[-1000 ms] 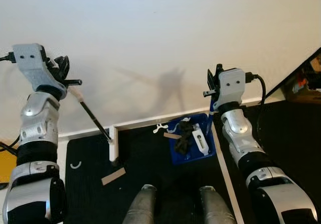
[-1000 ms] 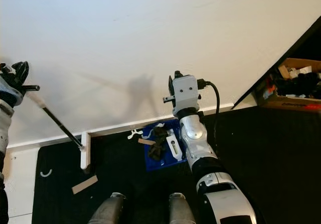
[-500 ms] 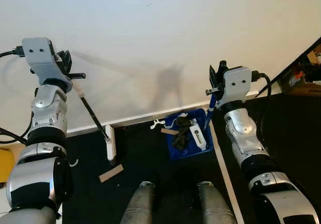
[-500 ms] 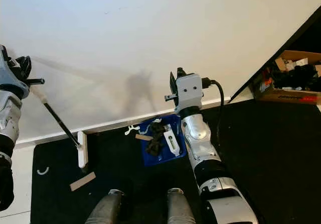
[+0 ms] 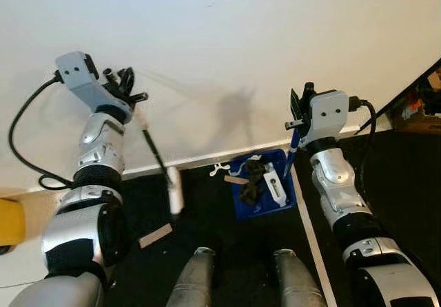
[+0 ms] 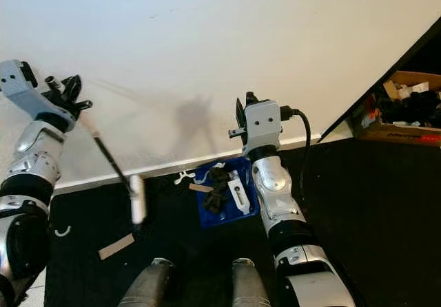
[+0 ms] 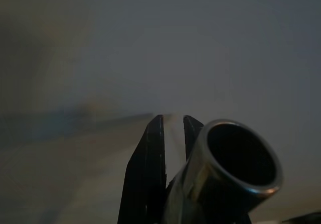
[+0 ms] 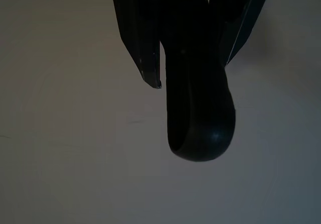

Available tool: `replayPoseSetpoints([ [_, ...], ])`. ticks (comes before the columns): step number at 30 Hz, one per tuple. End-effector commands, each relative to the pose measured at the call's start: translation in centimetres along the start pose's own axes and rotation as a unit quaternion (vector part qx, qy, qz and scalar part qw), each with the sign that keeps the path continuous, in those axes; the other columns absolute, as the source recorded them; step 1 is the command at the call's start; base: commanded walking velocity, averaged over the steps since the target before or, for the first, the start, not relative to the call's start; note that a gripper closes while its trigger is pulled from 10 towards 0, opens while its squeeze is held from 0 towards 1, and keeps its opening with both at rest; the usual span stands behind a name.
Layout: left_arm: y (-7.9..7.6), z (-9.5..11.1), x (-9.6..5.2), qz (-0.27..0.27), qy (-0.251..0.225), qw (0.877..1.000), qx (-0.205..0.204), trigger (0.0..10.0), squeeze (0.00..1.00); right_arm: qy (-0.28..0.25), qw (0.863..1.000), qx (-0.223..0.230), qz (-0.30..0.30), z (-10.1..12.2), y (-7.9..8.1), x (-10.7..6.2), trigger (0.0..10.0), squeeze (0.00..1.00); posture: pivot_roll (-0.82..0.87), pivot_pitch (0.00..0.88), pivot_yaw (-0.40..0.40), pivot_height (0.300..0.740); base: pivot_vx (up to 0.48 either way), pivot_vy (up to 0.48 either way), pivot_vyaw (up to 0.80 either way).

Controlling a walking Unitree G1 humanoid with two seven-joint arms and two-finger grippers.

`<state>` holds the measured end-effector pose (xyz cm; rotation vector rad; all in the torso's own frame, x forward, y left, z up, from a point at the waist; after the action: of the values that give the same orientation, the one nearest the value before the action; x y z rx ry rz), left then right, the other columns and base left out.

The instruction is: Sweep floor

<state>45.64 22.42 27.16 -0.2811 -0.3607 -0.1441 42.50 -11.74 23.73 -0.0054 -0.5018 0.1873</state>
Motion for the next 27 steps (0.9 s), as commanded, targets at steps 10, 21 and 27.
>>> replayPoseSetpoints([
  [10,-10.3,0.1,-0.5,-0.148,-0.03,0.977,-0.147,10.0,0.0,0.024,0.999,0.024,0.003,-1.6,1.5,-0.3,10.0,0.0,0.09,0.429,0.075,0.74,0.0,0.0,0.0],
  [21,-11.1,4.7,-3.7,-0.193,-0.038,0.974,-0.11,10.0,0.0,0.026,0.999,0.029,-0.001,-1.7,1.5,0.1,10.0,0.0,0.13,0.342,0.088,0.74,0.0,0.0,0.0],
  [27,-8.1,8.6,-5.5,-0.163,-0.031,0.986,0.007,10.0,0.0,0.03,0.999,0.031,-0.004,-2.4,1.6,-0.6,10.0,0.0,0.15,0.304,0.095,0.74,0.0,0.0,0.0],
])
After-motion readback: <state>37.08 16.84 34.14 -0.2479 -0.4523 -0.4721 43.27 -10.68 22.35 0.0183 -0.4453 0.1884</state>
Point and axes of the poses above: a point about 5 cm out from each wrist's last joint towards the gripper, its own x axis pointing out of the wrist towards the gripper, its own z axis along the axis of the wrist's last joint, y = z × x, the point moved 6 cm from there along x, pointing out of the wrist towards the gripper, and after that the axes turned 9 degrees about x, right-handed, at the moved point
